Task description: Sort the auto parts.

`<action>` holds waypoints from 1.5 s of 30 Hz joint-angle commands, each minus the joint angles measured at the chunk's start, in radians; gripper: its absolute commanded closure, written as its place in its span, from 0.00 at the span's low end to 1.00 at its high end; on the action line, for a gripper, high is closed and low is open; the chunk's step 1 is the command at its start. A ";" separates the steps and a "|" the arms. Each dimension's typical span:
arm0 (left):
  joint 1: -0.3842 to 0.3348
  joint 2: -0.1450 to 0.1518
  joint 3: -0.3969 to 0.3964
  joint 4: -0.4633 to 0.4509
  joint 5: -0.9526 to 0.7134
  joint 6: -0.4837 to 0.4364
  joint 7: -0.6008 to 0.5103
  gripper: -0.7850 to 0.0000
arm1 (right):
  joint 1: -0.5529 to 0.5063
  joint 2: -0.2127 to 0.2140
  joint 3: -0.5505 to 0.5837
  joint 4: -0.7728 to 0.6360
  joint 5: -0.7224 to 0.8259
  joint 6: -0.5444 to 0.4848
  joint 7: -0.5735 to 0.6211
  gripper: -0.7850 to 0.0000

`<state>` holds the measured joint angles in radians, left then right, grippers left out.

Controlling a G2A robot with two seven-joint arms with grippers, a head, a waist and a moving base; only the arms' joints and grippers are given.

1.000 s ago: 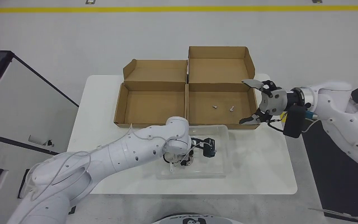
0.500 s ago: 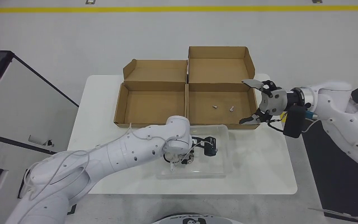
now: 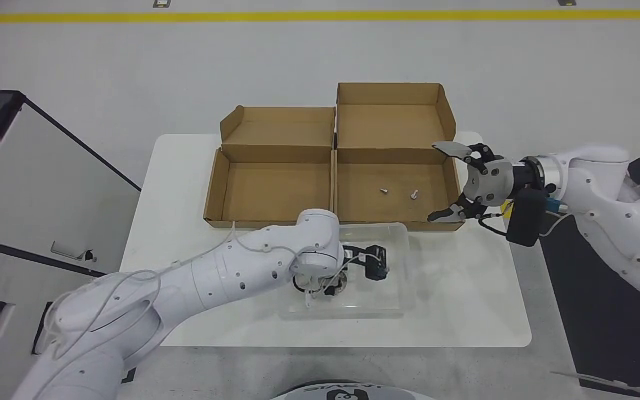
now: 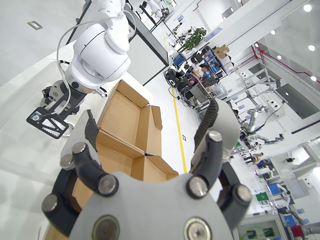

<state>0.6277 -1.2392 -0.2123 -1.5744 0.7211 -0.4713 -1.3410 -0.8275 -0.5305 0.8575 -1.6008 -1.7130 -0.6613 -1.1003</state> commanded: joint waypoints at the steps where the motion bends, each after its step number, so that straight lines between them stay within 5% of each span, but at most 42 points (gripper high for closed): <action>1: 0.002 -0.001 -0.003 0.000 0.002 0.002 0.001 0.42 | 0.000 0.000 0.000 0.000 0.000 0.000 0.000 0.00; 28: 0.028 -0.022 -0.012 0.019 0.045 -0.004 -0.003 0.65 | 0.000 0.000 0.000 0.000 0.000 0.000 0.000 0.00; 31: 0.030 -0.022 -0.012 0.020 0.045 -0.003 -0.004 0.78 | 0.000 0.000 0.000 0.000 0.000 0.000 0.000 0.00; 33: 0.031 -0.022 -0.014 0.018 0.051 -0.001 -0.005 1.00 | 0.000 0.000 0.000 0.000 0.000 0.000 0.000 0.00; 45: -0.004 0.000 -0.063 -0.053 0.007 0.020 -0.028 1.00 | 0.000 0.000 0.000 0.000 0.000 0.000 0.000 0.00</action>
<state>0.6333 -1.2432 -0.2692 -1.6149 0.7420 -0.4536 -1.3667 -0.8275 -0.5305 0.8575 -1.6008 -1.7130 -0.6613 -1.1003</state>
